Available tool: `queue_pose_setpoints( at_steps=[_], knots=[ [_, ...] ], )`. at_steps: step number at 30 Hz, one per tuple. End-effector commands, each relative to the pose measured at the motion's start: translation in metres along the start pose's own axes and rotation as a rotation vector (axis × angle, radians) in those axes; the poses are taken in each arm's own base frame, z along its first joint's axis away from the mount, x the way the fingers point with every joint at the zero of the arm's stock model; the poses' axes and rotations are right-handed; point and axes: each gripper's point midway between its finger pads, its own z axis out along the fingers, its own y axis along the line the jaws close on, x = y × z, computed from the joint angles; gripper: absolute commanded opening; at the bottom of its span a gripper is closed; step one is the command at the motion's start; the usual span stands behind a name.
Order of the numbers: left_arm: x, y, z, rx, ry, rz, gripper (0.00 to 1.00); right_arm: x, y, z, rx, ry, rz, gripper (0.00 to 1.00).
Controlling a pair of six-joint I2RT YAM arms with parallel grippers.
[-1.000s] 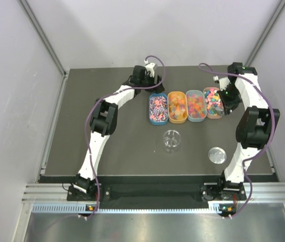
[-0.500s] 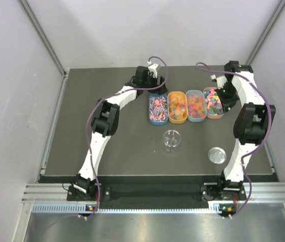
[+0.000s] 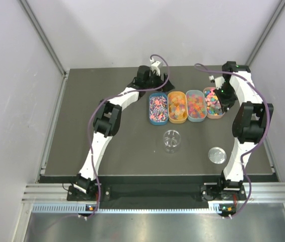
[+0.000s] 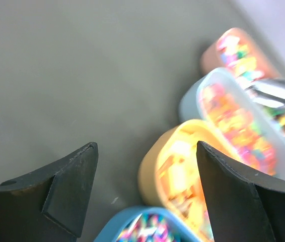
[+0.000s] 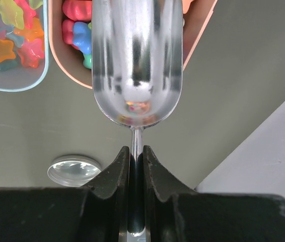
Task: Pack the candies
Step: Scoop the fake candies from the storage box.
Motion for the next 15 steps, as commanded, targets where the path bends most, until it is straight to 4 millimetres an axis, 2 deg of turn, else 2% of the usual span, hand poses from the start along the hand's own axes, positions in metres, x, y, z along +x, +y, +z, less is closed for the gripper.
queue_pose_setpoints(
  at_steps=[1, 7, 10, 15],
  knots=[
    [-0.032, -0.039, 0.016, 0.184, -0.141, -0.006, 0.83, -0.012, 0.015, 0.012, -0.046, -0.024, -0.024, 0.0],
    [-0.019, -0.078, 0.051, 0.261, -0.155, 0.012, 0.84, -0.003, 0.022, 0.018, -0.074, 0.0, -0.027, 0.0],
    [-0.02, -0.089, 0.059, 0.262, -0.187, 0.042, 0.85, -0.002, 0.025, 0.021, -0.079, 0.009, -0.034, 0.0],
    [-0.028, -0.093, 0.064, 0.234, -0.227, 0.06, 0.86, -0.007, 0.028, 0.022, -0.078, -0.007, -0.041, 0.0]
  ],
)
